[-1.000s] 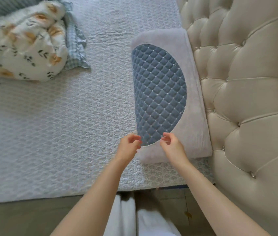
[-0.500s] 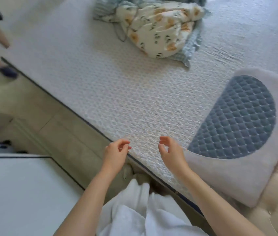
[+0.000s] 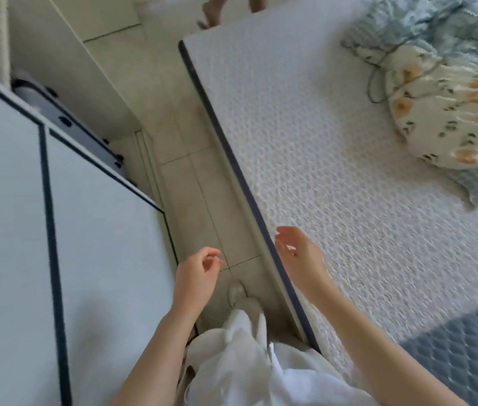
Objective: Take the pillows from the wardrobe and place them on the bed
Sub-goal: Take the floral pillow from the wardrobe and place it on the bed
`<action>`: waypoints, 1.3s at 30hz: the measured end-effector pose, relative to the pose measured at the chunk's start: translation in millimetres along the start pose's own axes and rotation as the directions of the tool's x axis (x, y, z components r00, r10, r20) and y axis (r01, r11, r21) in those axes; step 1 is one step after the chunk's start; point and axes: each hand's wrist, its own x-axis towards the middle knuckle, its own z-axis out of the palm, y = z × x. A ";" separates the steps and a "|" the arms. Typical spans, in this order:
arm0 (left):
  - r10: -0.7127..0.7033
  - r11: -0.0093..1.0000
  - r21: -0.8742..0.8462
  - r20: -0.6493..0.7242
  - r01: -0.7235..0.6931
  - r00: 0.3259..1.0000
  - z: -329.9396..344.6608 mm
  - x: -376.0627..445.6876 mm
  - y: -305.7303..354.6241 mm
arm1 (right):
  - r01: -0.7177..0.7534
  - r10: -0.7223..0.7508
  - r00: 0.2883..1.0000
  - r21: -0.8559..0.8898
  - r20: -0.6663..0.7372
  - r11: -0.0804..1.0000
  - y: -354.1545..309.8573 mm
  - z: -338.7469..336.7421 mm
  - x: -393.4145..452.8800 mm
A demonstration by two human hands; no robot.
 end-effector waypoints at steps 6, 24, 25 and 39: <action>-0.057 0.997 -0.061 -0.132 0.049 0.990 -67.2 72.7 -4.5 | 0.099 -0.087 0.990 -0.098 0.114 0.990 -59.2 50.5 57.5; -0.143 0.988 -0.104 -0.392 0.111 0.909 -195.8 244.4 11.3 | 0.391 -0.331 0.873 -0.108 0.358 0.914 -227.5 144.3 271.6; -0.152 0.987 -0.105 -0.409 0.119 0.900 -202.4 257.1 15.1 | 0.411 -0.343 0.858 -0.110 0.382 0.905 -238.9 148.1 287.4; -0.317 0.948 -0.226 -0.687 0.223 0.654 -315.3 423.9 70.7 | 0.789 -0.583 0.496 -0.054 0.644 0.612 -446.4 210.1 476.8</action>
